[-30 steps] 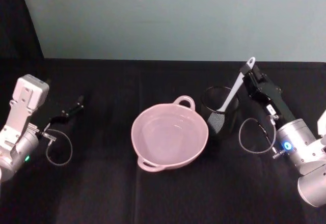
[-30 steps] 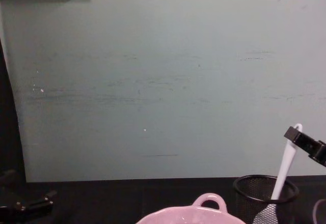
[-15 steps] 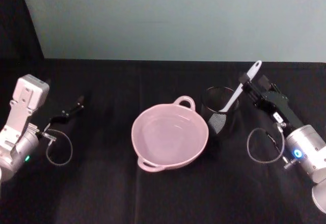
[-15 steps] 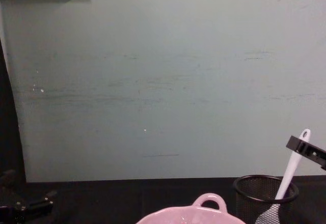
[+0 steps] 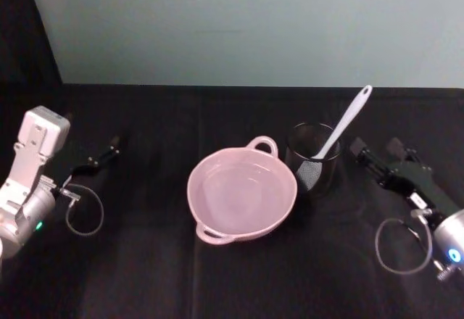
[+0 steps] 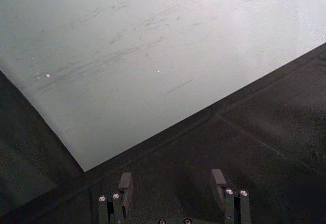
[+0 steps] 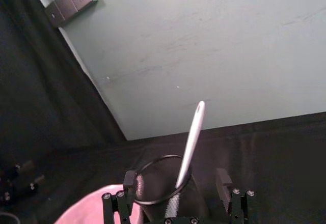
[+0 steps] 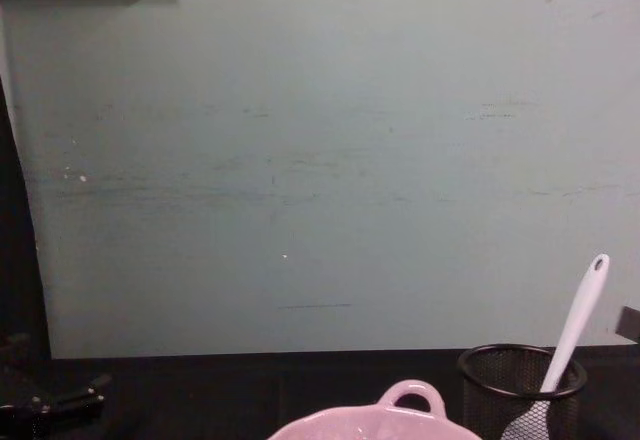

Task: Use the one hand to pick up the spoon and stir the clear water in the bowl.

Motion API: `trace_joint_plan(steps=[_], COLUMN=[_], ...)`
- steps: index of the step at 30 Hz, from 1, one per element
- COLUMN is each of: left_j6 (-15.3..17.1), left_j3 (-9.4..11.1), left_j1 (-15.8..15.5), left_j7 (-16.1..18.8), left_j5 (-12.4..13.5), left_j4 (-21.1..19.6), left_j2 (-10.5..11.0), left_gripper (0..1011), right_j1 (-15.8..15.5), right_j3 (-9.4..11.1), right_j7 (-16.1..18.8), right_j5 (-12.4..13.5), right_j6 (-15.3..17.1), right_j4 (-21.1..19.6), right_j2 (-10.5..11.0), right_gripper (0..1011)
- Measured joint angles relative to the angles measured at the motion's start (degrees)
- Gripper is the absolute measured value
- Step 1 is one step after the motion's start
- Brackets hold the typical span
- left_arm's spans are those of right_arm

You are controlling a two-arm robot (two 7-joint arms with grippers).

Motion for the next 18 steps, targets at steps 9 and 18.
trace_joint_plan(steps=[9, 18], left_j6=[0.00, 0.00], left_j3=[0.00, 0.00], left_j1=[0.00, 0.00], left_j7=[0.00, 0.00], left_j5=[0.00, 0.00], left_j4=[0.00, 0.00], left_j2=[0.00, 0.00], left_gripper=[1011, 1011], right_j1=[-4.71, -5.91], right_j3=[3.25, 4.12], right_j7=[-5.31, -10.23], right_j5=[-5.40, -13.12], right_j6=[1.46, 4.67], right_j4=[-5.59, -6.95], right_j2=[3.05, 5.06], right_gripper=[1003, 1002])
